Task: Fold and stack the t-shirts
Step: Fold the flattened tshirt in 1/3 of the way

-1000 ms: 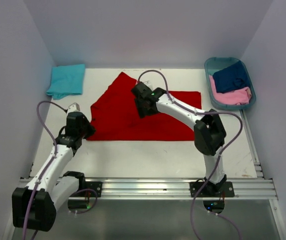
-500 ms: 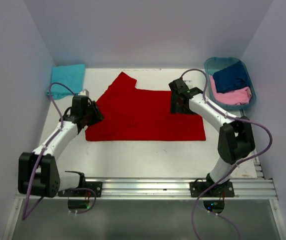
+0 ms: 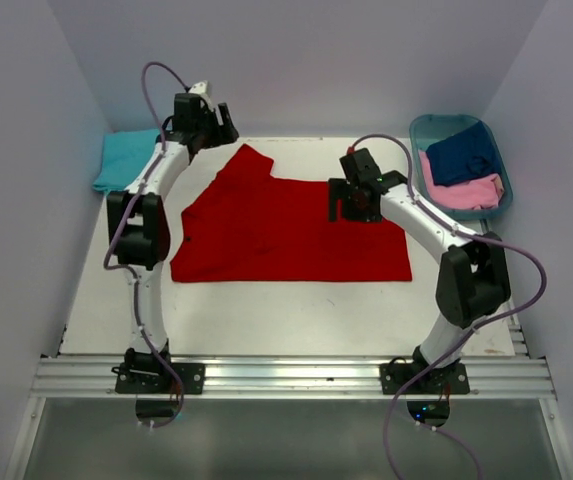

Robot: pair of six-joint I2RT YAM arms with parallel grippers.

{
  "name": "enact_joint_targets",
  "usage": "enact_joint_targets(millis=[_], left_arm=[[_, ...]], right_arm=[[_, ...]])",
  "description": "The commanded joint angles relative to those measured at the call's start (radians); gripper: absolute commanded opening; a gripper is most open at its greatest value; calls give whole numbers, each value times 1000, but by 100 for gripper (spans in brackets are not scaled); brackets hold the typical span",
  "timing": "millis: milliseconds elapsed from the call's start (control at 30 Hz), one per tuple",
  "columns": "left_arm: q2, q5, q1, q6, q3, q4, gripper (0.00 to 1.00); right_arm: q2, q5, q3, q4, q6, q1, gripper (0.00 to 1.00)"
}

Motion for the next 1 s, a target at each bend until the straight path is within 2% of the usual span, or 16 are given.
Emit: enact_joint_targets(millis=[0, 133, 200, 267, 500, 767, 867, 967], left_arm=[[171, 56, 7, 160, 176, -115, 78], [216, 77, 8, 263, 150, 15, 78], [216, 94, 7, 298, 99, 130, 78], [230, 105, 8, 347, 125, 169, 79], [348, 180, 27, 366, 205, 305, 80], [413, 179, 28, 326, 210, 388, 82], [425, 183, 30, 317, 195, 420, 84], [445, 171, 30, 297, 210, 430, 85]], right_arm=[[-92, -92, -40, 28, -47, 2, 82], [-126, -135, -70, 22, -59, 2, 82], [-142, -152, -75, 8, -71, 1, 82], [-161, -147, -81, -12, -83, 1, 82], [-193, -146, -77, -72, -107, 2, 82], [-190, -173, -97, -64, -84, 2, 80], [-173, -210, -95, -56, -71, 2, 76], [-176, -229, -103, -44, -70, 2, 67]])
